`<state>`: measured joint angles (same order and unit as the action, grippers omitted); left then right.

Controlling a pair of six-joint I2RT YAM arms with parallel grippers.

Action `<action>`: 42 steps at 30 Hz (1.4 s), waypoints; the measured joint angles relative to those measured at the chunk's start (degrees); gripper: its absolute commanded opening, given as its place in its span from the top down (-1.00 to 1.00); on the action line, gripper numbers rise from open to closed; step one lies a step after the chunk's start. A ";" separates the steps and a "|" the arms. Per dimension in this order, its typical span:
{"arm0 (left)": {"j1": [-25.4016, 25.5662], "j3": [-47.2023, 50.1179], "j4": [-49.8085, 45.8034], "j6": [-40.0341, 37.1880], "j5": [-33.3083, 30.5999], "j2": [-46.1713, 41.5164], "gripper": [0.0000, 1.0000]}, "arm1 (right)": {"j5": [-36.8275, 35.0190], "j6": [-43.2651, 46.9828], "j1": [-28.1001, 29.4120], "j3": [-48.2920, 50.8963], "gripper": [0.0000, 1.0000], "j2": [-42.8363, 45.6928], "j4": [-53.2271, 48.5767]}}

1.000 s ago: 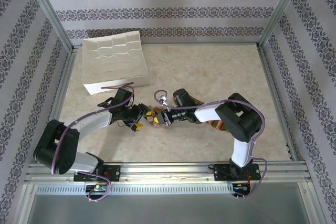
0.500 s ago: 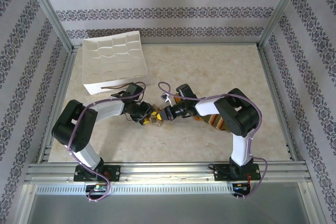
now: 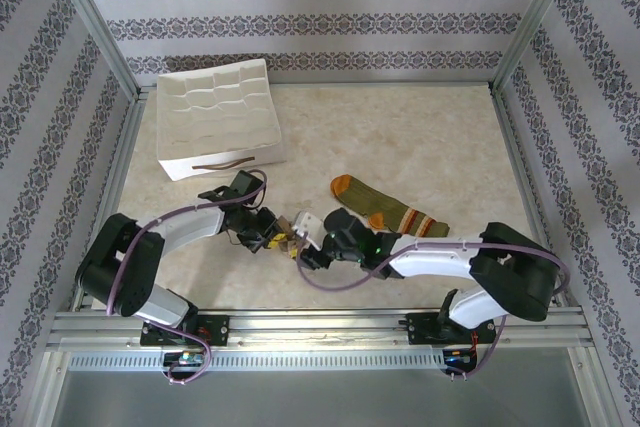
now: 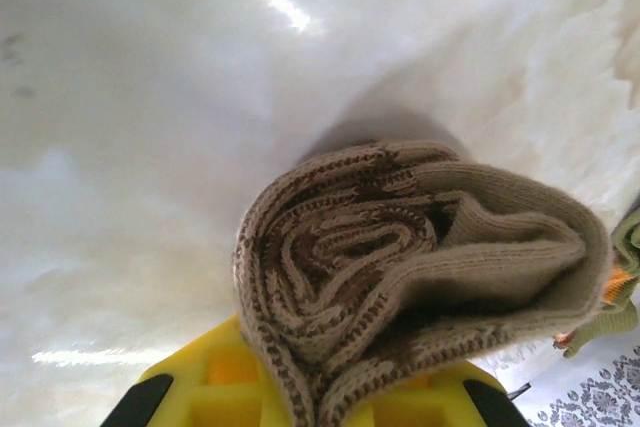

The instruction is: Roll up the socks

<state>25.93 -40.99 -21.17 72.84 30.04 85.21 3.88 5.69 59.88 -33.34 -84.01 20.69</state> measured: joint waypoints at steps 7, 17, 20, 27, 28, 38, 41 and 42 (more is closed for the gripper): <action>0.00 -1.25 -1.75 0.90 0.11 0.92 1.00 | -12.28 6.80 6.80 -6.01 -0.19 -9.27 0.13; -0.04 -3.43 -4.35 0.90 -1.16 2.05 0.89 | -17.99 7.30 6.23 -12.68 0.31 -16.22 -2.16; -0.07 -3.65 -4.50 0.90 -1.90 2.05 0.70 | -17.46 5.16 5.46 -12.70 0.63 -16.22 -2.14; -0.92 -3.65 -6.10 2.47 -4.87 0.66 -0.09 | -12.48 0.15 1.38 -13.62 1.00 -16.06 -3.08; -1.22 -3.67 -6.10 3.02 -4.46 0.24 -0.18 | -10.73 -0.42 0.76 -13.70 1.00 -16.13 -4.00; -2.84 -2.73 -4.98 6.80 -3.28 -3.61 -0.49 | 0.26 -4.98 -3.26 -13.81 1.00 -17.14 -3.74; -3.30 -2.69 -4.90 7.04 -2.60 -4.59 -0.49 | 3.17 -6.60 -5.16 -13.92 1.00 -17.42 -4.24; -3.37 -2.64 -4.81 7.02 -2.16 -5.18 -0.48 | 4.13 -7.17 -5.90 -14.21 1.00 -17.59 -4.61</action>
<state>22.57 -43.64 -25.98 79.85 27.88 80.03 8.01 -1.48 53.98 -47.55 -101.60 16.08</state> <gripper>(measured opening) 0.744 0.044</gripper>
